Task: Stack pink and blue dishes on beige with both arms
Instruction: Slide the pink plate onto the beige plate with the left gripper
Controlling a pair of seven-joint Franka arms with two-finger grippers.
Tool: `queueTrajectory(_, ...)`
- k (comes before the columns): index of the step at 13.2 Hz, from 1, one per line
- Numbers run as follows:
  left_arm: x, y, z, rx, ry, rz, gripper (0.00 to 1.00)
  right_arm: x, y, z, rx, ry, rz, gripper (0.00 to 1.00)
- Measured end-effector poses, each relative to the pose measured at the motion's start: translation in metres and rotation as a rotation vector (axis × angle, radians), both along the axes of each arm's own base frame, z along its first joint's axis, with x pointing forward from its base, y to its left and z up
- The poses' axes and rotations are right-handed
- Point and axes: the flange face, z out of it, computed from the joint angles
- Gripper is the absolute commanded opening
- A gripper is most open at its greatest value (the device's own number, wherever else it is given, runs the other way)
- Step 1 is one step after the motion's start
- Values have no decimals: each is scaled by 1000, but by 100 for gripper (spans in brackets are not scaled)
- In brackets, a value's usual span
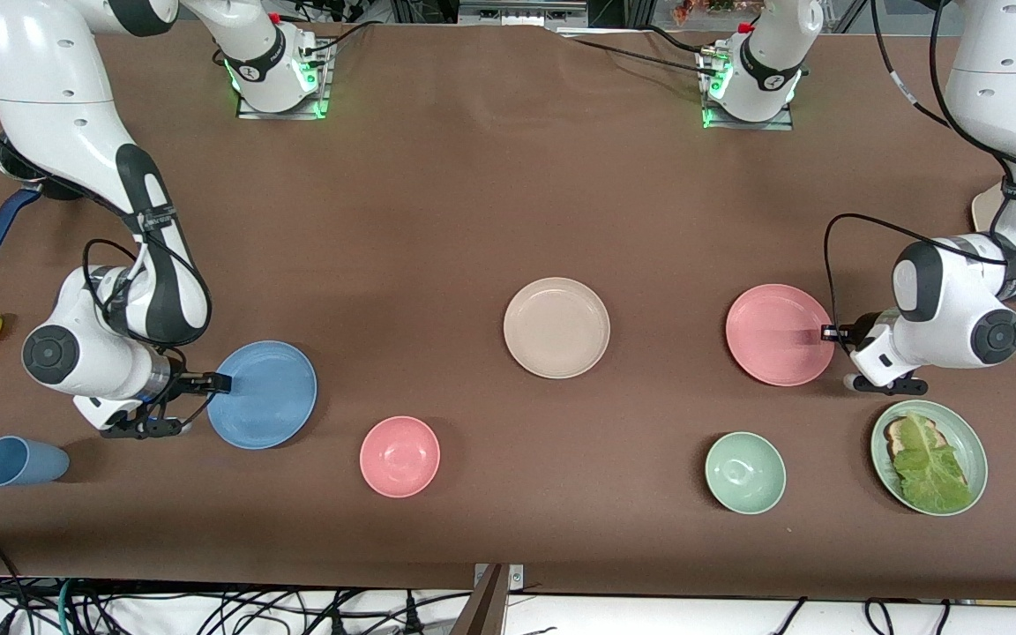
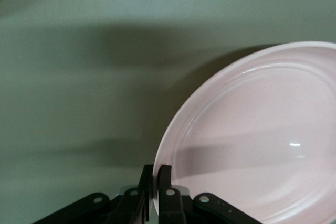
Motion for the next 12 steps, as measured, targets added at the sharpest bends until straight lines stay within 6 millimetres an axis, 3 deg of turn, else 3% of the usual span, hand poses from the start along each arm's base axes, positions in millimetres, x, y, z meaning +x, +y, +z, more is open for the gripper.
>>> queueTrajectory(2,18,-50,36,20,21,66,0,-2,5,-3,7,6,4,69)
queueTrajectory(4,28,-121,79,11,33,124,0,-4,9,-6,13,13,7,53)
queueTrajectory(5,29,-152,95,-3,34,155,0,-4,10,-7,14,15,8,43)
queueTrajectory(6,27,-180,103,-16,37,185,0,-5,10,-7,14,16,8,27)
queueTrajectory(8,16,-237,108,-22,55,223,0,-5,10,-7,15,16,8,0)
queueTrajectory(12,-9,-348,92,-10,14,249,0,-3,11,0,21,6,18,0)
